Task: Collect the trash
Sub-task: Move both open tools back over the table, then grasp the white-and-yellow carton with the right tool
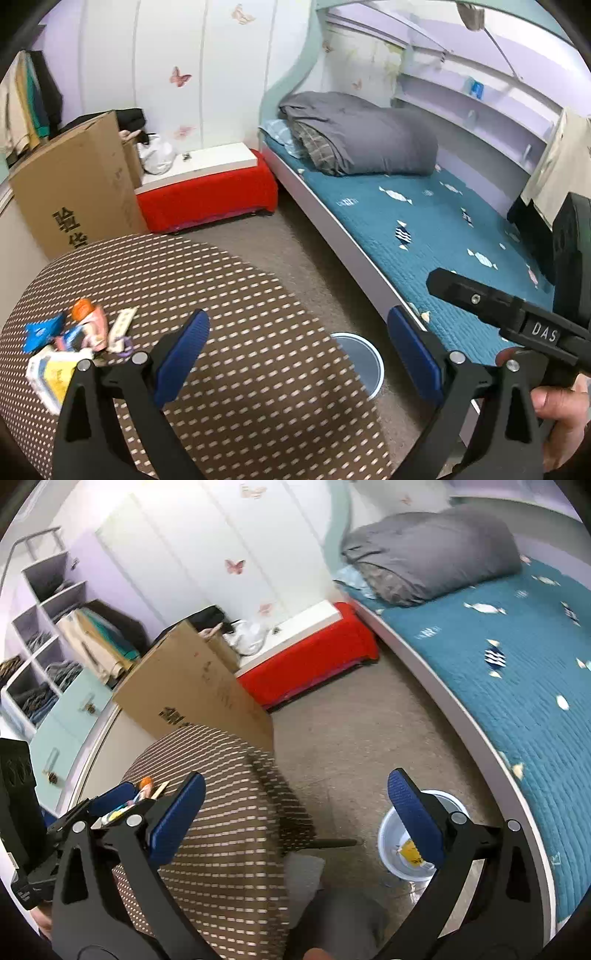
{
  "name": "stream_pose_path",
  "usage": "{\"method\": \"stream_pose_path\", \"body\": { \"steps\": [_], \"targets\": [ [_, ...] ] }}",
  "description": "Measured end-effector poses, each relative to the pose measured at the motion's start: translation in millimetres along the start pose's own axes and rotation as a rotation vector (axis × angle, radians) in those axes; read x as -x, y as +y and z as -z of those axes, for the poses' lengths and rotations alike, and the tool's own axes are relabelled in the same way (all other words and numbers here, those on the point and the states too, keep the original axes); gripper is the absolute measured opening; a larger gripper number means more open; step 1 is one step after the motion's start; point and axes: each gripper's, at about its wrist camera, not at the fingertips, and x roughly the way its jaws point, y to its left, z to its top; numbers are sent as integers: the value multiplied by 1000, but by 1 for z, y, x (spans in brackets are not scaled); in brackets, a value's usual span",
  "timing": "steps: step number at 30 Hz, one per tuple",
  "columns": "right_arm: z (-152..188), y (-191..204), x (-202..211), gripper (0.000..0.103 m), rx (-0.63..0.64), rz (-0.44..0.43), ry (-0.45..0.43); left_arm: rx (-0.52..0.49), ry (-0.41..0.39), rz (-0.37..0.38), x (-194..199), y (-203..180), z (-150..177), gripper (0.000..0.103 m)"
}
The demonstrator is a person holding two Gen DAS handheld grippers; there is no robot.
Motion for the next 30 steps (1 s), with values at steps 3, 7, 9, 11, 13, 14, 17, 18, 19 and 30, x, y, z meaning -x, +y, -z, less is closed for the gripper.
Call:
{"method": "stream_pose_path", "body": {
  "steps": [3, 7, 9, 11, 13, 14, 17, 18, 19, 30],
  "targets": [
    [4, 27, -5, 97, 54, -35, 4, 26, -14, -18, 16, 20, 7, 95],
    [11, 66, -11, 97, 153, -64, -15, 78, -33, -52, 37, 51, 18, 95],
    [14, 85, -16, 97, 205, -76, -12, 113, -42, -62, 47, 69, 24, 95],
    [19, 103, -23, 97, 262, -95, -1, 143, -53, -81, 57, 85, 31, 95],
    [23, 119, -30, 97, 321, -97, 10, 173, -62, -102, 66, 98, 38, 95],
    [25, 127, -33, 97, 344, -102, 20, 193, -70, -112, 72, 108, 42, 95],
    [34, 154, -46, 97, 413, -129, 73, 234, -80, -138, 85, 128, 53, 95],
    [36, 161, -50, 97, 438, -135, 85, 242, -83, -148, 88, 136, 56, 95],
    [39, 169, -53, 97, 459, -139, 95, 251, -87, -165, 93, 144, 61, 95],
    [80, 256, -98, 97, 776, -201, 208, 381, -63, -301, 121, 218, 112, 95]
  ]
}}
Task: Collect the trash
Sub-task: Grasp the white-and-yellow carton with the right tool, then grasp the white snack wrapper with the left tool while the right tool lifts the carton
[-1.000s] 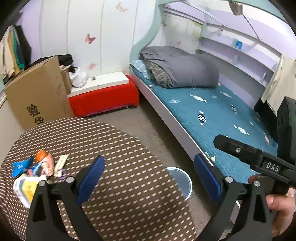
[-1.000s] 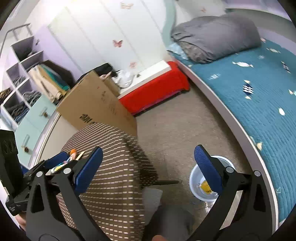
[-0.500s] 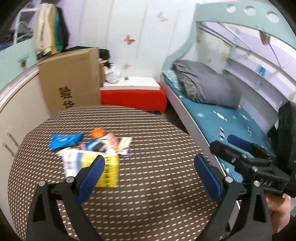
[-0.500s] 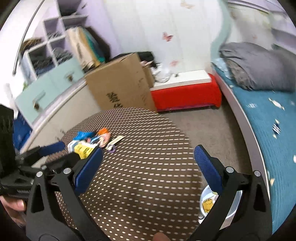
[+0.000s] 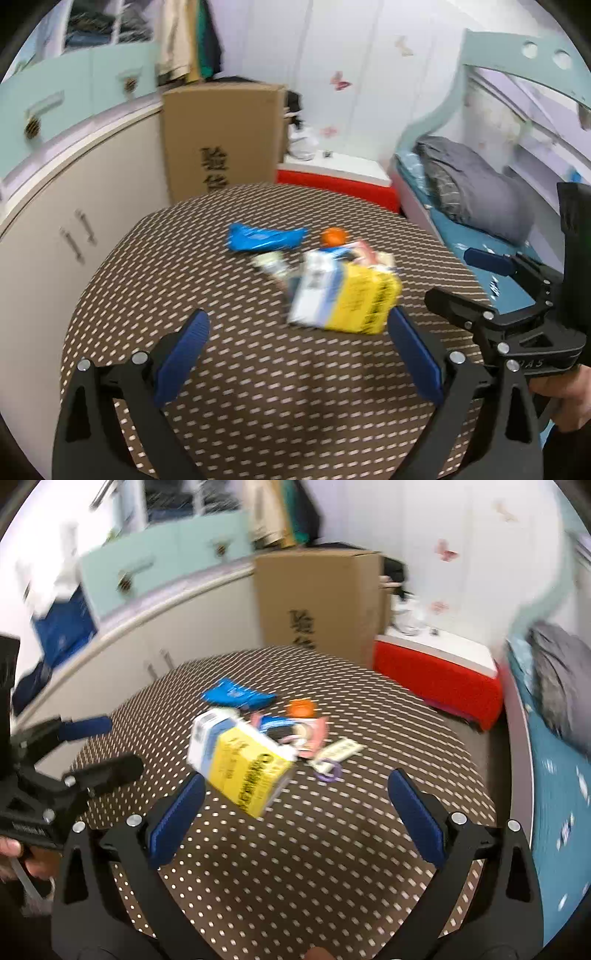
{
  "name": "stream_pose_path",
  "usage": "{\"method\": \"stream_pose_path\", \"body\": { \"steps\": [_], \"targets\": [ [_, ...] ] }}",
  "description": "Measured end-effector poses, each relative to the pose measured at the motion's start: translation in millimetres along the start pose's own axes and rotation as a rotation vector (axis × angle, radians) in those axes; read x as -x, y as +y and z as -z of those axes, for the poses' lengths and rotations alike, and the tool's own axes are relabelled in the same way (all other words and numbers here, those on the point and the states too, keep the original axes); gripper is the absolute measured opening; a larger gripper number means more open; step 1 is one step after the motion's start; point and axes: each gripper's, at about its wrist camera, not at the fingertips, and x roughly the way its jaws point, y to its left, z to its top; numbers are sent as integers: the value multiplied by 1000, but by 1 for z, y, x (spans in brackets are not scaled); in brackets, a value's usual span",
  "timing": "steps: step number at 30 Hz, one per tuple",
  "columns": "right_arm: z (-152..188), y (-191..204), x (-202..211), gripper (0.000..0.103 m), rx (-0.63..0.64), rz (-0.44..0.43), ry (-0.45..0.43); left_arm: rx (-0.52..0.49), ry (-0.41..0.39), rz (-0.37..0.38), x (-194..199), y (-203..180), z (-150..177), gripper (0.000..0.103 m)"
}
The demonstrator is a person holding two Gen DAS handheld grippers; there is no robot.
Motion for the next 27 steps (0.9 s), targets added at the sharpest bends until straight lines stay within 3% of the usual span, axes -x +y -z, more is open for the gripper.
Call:
{"method": "stream_pose_path", "body": {
  "steps": [11, 12, 13, 15, 18, 20, 27],
  "targets": [
    [-15, 64, -79, 95, 362, -40, 187, 104, 46, -70, -6, 58, 18, 95],
    [-15, 67, -86, 91, 385, -36, 204, 105, 51, -71, -8, 59, 19, 95],
    [-12, 69, -95, 78, 406, -38, 237, 106, 54, -72, -9, 59, 19, 95],
    [-9, 69, -99, 75, 416, -16, 239, 101, 54, -71, -9, 58, 21, 95],
    [-6, 57, -87, 63, 340, -50, 215, 93, 59, -65, -13, 55, 22, 95],
    [-2, 47, -74, 49, 277, -85, 205, 86, 68, -55, -18, 51, 22, 95],
    [21, 10, -41, 46, 82, -117, 168, 41, 75, -31, -37, 28, 20, 95]
  ]
}}
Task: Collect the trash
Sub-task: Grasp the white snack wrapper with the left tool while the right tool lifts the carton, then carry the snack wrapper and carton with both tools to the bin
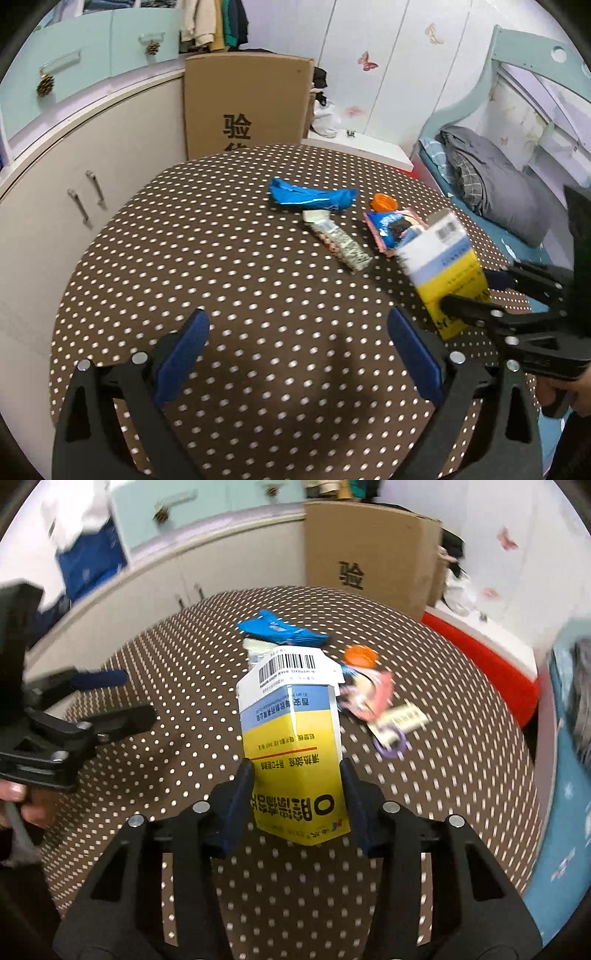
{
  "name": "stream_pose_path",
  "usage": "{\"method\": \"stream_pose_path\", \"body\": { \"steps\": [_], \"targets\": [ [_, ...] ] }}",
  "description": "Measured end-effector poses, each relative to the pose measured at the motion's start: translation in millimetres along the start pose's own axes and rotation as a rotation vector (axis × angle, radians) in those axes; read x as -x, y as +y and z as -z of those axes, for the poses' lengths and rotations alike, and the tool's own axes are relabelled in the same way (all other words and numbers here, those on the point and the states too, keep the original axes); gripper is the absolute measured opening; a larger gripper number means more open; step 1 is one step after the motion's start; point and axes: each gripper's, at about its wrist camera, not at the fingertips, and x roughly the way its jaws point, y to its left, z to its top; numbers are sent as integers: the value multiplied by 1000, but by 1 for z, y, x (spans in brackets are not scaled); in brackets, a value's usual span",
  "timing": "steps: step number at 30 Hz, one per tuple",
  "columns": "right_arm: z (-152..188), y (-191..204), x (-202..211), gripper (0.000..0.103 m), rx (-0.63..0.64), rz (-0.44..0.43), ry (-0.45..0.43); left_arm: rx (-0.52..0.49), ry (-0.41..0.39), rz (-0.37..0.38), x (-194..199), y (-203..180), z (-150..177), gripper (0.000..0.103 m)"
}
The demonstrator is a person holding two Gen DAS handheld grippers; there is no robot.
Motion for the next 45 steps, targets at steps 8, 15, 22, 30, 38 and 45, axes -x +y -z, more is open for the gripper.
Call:
{"method": "stream_pose_path", "body": {
  "steps": [8, 15, 22, 30, 38, 45],
  "targets": [
    [15, -21, 18, 53, -110, 2, -19, -35, -17, -19, -32, -23, -24, 95],
    [8, -25, 5, 63, -147, 10, -15, -57, 53, -41, -75, -35, -46, 68],
    [11, -12, -13, 48, -129, 25, 7, -132, 53, 5, -71, -47, -38, 18],
    [30, -14, 8, 47, -204, -22, -47, -89, 37, 77, -36, -25, 0, 14],
    [47, -32, 50, 47, -297, -49, -145, -97, 11, 108, -2, -20, 17, 14],
    [53, -51, 93, 47, -347, -26, -240, -123, -47, 151, 31, -34, 10, 14]
  ]
}}
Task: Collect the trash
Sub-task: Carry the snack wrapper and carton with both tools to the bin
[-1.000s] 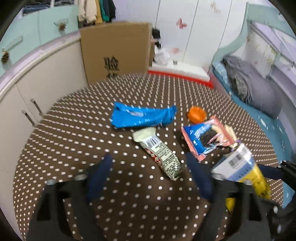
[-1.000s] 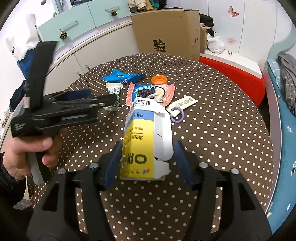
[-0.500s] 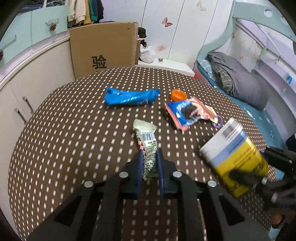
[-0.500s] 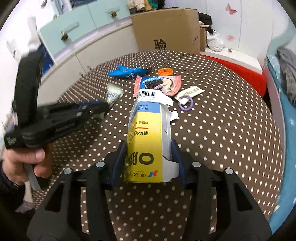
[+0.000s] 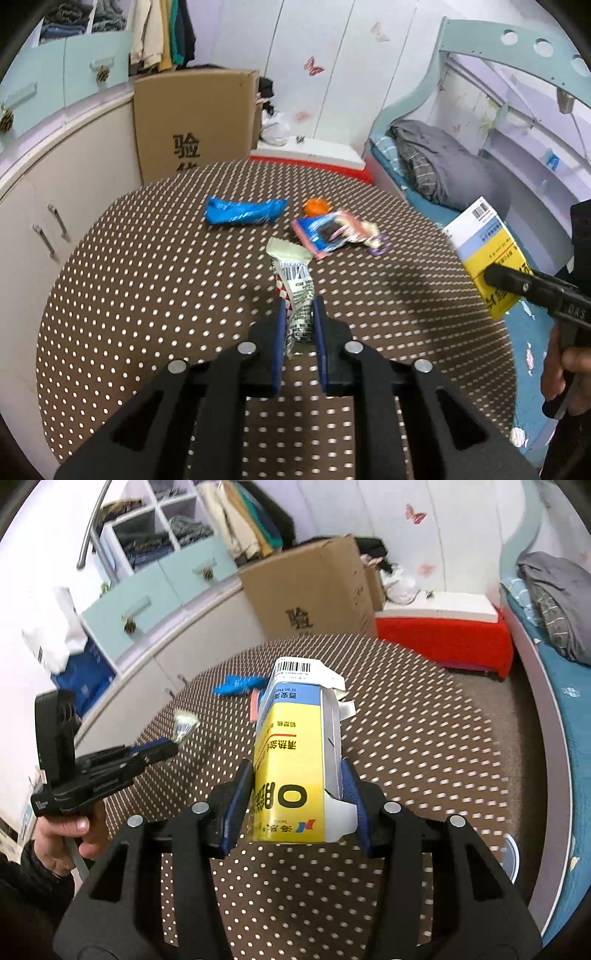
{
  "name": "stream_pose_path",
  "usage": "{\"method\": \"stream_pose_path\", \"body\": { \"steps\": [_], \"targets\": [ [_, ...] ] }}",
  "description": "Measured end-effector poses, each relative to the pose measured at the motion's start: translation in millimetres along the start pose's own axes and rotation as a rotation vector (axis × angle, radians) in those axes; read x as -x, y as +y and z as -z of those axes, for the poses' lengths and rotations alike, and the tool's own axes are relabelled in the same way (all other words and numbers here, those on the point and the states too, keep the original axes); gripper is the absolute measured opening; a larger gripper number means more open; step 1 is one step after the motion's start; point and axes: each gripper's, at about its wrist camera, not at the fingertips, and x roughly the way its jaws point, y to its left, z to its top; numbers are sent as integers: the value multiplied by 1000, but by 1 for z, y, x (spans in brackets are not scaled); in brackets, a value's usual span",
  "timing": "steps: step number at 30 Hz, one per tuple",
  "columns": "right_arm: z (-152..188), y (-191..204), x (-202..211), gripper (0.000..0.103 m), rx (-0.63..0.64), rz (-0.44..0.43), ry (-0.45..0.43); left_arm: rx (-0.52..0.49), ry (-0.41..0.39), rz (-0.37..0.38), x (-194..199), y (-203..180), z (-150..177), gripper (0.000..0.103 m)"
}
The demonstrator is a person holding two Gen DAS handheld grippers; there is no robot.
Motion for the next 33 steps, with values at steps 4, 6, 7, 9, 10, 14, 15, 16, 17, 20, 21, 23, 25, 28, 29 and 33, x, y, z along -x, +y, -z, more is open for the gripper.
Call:
{"method": "stream_pose_path", "body": {
  "steps": [4, 6, 7, 9, 10, 14, 15, 16, 17, 20, 21, 23, 25, 28, 29, 33],
  "targets": [
    [-6, -13, 30, 47, -29, 27, -71, -29, -31, 34, 12, -20, -12, 14],
    [-8, -22, 47, 47, -44, 47, -108, -44, -45, 46, 15, -27, -17, 14],
    [-10, -26, 55, 47, -51, 60, -124, -51, -53, 61, 17, -33, -20, 14],
    [-10, -36, 73, 47, -67, 81, -158, -69, -66, 73, 18, -41, -27, 14],
    [-11, -42, 84, 47, -79, 95, -180, -81, -73, 80, 19, -47, -31, 14],
    [-13, -62, 114, 47, -116, 142, -244, -125, -99, 125, 19, -74, -46, 14],
    [-13, -67, 121, 47, -127, 153, -258, -133, -103, 136, 19, -80, -49, 14],
    [-12, -71, 125, 47, -134, 161, -267, -141, -107, 146, 19, -86, -52, 14],
    [-12, -79, 133, 47, -148, 180, -283, -155, -112, 157, 19, -94, -55, 14],
    [-9, -97, 147, 48, -188, 212, -308, -186, -121, 190, 17, -117, -63, 14],
    [-8, -103, 152, 48, -202, 225, -315, -194, -122, 199, 16, -123, -64, 14],
    [-3, -118, 159, 48, -234, 255, -321, -211, -121, 220, 13, -138, -68, 14],
    [3, -134, 163, 48, -267, 281, -319, -228, -120, 238, 10, -152, -71, 14],
    [16, -166, 159, 48, -339, 321, -284, -255, -109, 263, 0, -174, -74, 14],
    [20, -175, 157, 48, -358, 331, -272, -266, -100, 274, -5, -183, -75, 14],
    [43, -216, 136, 48, -470, 343, -207, -293, -67, 300, -22, -205, -74, 14]
  ]
}}
